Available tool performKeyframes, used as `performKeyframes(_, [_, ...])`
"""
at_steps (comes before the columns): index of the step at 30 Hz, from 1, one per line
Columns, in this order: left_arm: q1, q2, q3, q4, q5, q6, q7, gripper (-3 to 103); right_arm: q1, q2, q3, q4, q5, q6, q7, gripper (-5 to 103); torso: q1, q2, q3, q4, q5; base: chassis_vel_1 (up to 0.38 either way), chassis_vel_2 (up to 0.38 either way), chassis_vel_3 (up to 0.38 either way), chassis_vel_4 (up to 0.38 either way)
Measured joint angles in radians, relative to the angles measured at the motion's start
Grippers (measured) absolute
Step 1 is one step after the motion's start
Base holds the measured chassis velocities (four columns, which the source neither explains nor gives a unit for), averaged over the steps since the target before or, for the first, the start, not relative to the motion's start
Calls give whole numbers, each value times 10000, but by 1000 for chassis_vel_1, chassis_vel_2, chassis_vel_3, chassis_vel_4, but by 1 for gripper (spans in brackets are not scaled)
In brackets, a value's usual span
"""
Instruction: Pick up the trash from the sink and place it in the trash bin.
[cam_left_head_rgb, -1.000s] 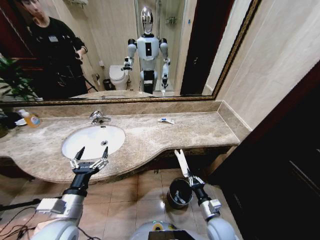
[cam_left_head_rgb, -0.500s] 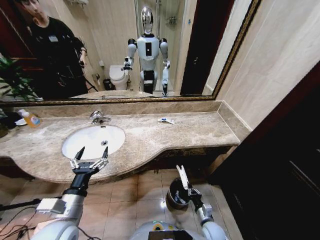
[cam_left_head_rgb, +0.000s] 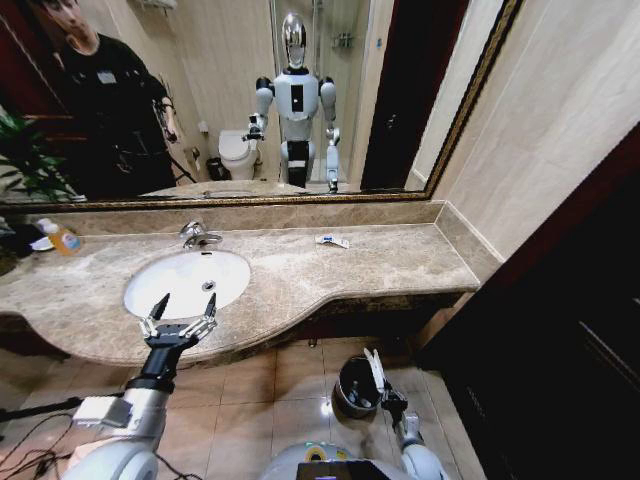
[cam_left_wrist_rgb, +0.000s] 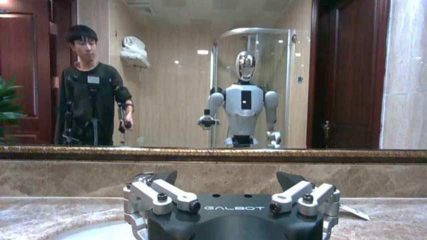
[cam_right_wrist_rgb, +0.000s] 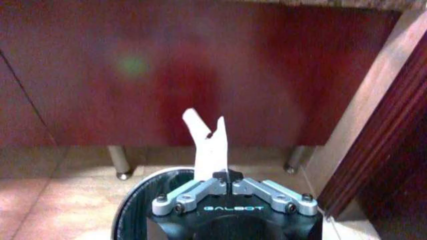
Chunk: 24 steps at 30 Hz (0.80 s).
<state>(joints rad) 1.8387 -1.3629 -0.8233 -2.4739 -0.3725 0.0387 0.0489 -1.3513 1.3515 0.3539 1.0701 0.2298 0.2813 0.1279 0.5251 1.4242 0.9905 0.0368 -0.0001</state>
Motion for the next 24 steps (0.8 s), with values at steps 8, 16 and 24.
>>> performKeyframes(8, [0, 0, 0, 0, 0, 0, 0, 100, 621, 649, -161, -738, -463, 81, 69, 0, 0, 0, 0, 0, -1, 0, 0, 0, 0])
performKeyframes(16, [0, 0, 0, 0, 0, 0, 0, 100, 1043, 945, -241, -1423, -692, 55, 33, 0, 0, 0, 0, 0, 0, 0, 0, 0, 0])
performKeyframes(24, [0, 0, 0, 0, 0, 0, 0, 100, 961, 765, -200, -1386, -614, 55, 16, 0, 0, 0, 0, 0, 0, 0, 0, 0, 0])
